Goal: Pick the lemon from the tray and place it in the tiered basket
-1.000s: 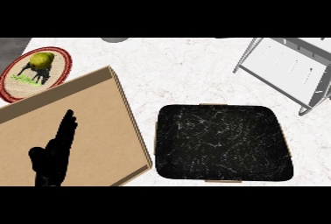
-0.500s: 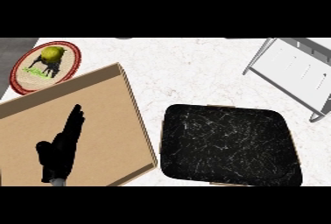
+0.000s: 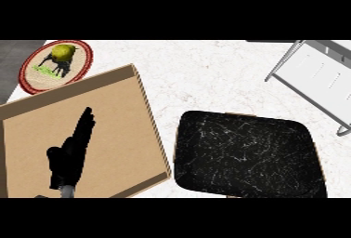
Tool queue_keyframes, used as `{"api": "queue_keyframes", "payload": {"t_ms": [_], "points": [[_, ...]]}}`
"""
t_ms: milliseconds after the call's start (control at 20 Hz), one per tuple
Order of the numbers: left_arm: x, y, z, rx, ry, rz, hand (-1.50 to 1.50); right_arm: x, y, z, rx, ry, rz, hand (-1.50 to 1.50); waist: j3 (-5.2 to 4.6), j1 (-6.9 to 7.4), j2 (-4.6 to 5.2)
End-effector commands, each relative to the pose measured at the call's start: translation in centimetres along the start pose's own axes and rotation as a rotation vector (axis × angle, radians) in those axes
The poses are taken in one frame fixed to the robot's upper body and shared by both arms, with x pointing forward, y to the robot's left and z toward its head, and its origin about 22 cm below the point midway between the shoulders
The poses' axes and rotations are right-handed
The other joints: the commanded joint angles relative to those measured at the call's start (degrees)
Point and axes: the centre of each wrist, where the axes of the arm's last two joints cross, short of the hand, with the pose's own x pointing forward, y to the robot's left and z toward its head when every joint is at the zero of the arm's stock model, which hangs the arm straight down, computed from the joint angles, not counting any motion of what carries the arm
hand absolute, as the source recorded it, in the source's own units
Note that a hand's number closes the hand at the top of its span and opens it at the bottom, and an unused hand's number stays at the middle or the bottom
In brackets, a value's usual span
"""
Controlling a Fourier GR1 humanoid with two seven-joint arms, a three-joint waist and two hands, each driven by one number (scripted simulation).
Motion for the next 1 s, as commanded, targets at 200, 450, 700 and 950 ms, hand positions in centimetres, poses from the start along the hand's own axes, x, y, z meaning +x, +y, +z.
{"api": "queue_keyframes", "payload": {"t_ms": [200,450,700,950], "points": [[-3.5,0.3,0.3,0.003,0.116,-0.007,0.00,0.3,2.7,-3.8,0.088,-0.031,0.053,1.50,-0.95,0.06,0.89],[-2.8,-2.2,0.9,-0.025,0.100,-0.021,0.00,2.0,9.1,-4.1,0.109,-0.017,0.074,1.50,-0.93,1.08,1.08],[-2.1,-1.0,-0.1,-0.013,0.117,-0.012,0.00,-0.1,12.3,-5.7,0.099,0.012,0.102,1.50,-0.86,0.40,1.09],[-3.6,-2.4,0.9,-0.006,0.106,-0.029,0.00,0.1,14.3,-6.6,0.130,0.033,-0.013,1.50,-0.84,0.06,1.01]]}}
